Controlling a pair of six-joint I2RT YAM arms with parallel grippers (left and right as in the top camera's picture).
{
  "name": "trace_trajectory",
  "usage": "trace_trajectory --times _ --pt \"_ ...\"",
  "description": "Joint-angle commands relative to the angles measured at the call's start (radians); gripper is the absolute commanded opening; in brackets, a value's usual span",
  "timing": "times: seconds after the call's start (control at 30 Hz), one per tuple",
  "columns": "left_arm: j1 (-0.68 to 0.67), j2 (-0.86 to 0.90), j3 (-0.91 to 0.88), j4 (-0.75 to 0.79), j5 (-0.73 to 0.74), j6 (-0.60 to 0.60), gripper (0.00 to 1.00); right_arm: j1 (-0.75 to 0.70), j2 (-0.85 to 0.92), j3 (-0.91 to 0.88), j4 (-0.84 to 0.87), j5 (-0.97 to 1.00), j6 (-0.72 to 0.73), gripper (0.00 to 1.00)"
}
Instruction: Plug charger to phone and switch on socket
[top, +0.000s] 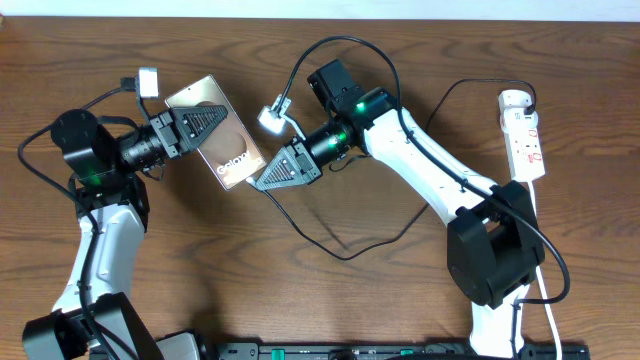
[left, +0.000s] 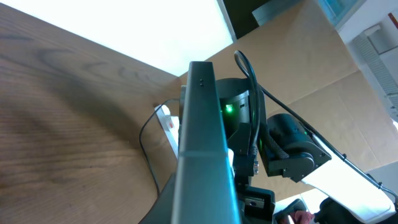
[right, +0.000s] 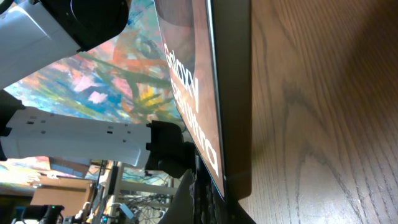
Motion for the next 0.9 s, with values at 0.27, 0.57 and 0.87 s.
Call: trace_trajectory --times 0.27,0.57,0.87 --pt "-0.035 -0.006 0.002 -0.005 0.07 -0.041 0.07 -0.012 0.0 0.024 0.052 -0.043 0.047 0.01" --pt "-0.035 -0.006 0.002 -0.005 0.034 -0.068 0.07 -0.012 0.0 0.024 0.121 -0.043 0.115 0.01" --pt "-0.035 -0.006 0.002 -0.005 -0.032 -0.141 0.07 -0.01 0.0 0.024 0.129 -0.022 0.121 0.01"
